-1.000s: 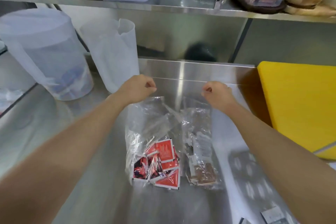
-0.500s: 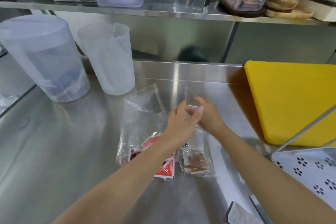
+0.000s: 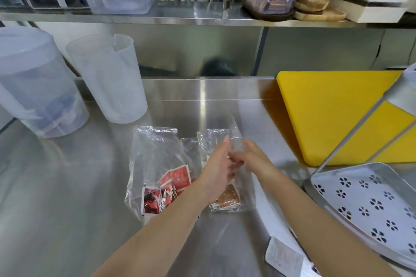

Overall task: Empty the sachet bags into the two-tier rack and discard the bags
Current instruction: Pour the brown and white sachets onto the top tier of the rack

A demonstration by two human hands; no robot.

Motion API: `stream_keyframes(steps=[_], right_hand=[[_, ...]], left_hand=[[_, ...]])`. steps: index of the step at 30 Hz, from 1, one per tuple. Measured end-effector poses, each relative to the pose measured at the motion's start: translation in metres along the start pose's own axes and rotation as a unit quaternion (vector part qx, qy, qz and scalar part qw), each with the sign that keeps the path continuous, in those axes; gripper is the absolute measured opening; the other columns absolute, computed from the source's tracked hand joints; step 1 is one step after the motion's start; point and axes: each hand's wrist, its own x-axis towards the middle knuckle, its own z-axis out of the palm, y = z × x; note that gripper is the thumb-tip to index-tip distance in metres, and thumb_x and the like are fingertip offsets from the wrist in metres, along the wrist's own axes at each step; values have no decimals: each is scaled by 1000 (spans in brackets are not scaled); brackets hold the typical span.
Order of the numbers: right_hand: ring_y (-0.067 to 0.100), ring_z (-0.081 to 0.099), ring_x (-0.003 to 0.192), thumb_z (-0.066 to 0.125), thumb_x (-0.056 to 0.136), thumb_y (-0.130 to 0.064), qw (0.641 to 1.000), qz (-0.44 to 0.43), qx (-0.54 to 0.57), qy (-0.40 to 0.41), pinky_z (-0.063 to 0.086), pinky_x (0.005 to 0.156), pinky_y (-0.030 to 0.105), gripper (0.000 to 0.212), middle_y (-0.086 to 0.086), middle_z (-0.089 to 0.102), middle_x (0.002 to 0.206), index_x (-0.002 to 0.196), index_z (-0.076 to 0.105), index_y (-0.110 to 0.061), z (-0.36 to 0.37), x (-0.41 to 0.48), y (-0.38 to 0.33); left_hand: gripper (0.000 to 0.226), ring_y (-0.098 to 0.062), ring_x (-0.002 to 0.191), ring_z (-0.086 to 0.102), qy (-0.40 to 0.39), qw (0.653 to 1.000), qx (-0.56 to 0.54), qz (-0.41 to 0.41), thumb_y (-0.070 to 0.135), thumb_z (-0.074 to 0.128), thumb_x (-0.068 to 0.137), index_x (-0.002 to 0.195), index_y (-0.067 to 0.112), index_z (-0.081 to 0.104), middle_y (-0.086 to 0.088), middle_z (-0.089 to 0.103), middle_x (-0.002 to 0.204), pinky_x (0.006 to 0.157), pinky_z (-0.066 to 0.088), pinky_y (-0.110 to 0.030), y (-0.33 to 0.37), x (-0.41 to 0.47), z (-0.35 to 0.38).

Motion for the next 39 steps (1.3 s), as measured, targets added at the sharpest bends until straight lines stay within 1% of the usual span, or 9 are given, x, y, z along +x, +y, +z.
stream_keyframes(steps=[6, 9, 11, 16, 23, 26, 32, 35, 39], right_hand=[[22, 59, 67, 51, 73, -1, 979, 64, -157, 112, 45, 58, 28, 17, 7, 62, 77, 81, 55, -16, -30, 2, 22], [31, 58, 78, 45, 74, 6, 953, 77, -246, 157, 44, 65, 32, 17, 11, 58, 79, 76, 53, -9, -43, 4, 39], [28, 54, 71, 40, 78, 6, 945, 87, -265, 169, 41, 60, 32, 19, 7, 53, 72, 70, 47, -9, -47, 5, 47], [17, 50, 63, 49, 81, -1, 948, 126, -241, 165, 41, 57, 31, 13, 7, 56, 74, 74, 49, -12, -50, 7, 55], [14, 51, 40, 59, 74, -4, 970, 107, -192, 104, 38, 44, 24, 23, 2, 56, 47, 57, 59, -19, -42, 0, 32], [10, 48, 36, 59, 77, -7, 982, 32, -178, 54, 41, 46, 25, 34, -1, 54, 43, 48, 52, -22, -37, -5, 12], [13, 45, 42, 52, 84, -7, 984, -16, -140, 105, 37, 44, 25, 19, 2, 50, 51, 66, 54, -13, -35, -4, -19], [15, 44, 53, 53, 86, -16, 969, 23, -167, 181, 34, 50, 27, 19, 2, 45, 59, 68, 51, -10, -45, -1, -14], [14, 47, 54, 79, 68, -34, 969, 121, -171, 133, 37, 48, 25, 39, 1, 49, 61, 65, 47, -12, -58, -11, -4]], left_hand=[[34, -9, 111, 60, -39, 964, 259, 46, 44, 41, 95, 106, 26, 67, 4, 69, 113, 101, 40, -22, -32, 2, 3], [41, -14, 138, 32, 55, 776, 598, 194, 39, 46, 92, 130, 23, 52, 0, 44, 145, 115, 15, -30, -51, 6, -20], [54, -16, 146, 10, 66, 711, 675, 183, 49, 40, 90, 140, 28, 35, -2, 21, 157, 117, 1, -34, -61, 6, -34], [85, -30, 146, -11, 95, 673, 730, 63, 74, 26, 78, 147, 30, 1, -12, -7, 159, 117, -3, -44, -79, 4, -49], [81, -39, 137, 19, 172, 654, 737, -3, 58, 45, 80, 140, 14, 12, -21, 19, 150, 112, 19, -46, -75, 12, -28], [58, -33, 113, 44, 193, 678, 709, 25, 42, 49, 81, 125, 15, 20, -16, 47, 124, 95, 37, -41, -63, 12, -23], [26, -26, 68, 58, 230, 950, 208, -33, 0, 52, 77, 94, 11, 36, -13, 54, 81, 53, 49, -28, -34, 6, -30], [31, -37, 86, 62, 253, 956, 33, -145, -15, 41, 74, 101, -2, 48, -23, 57, 93, 75, 56, -41, -39, 3, -41], [27, -30, 81, 64, 292, 943, 134, -83, -3, 46, 85, 108, 8, 40, -18, 59, 102, 63, 56, -40, -58, -7, -38]])
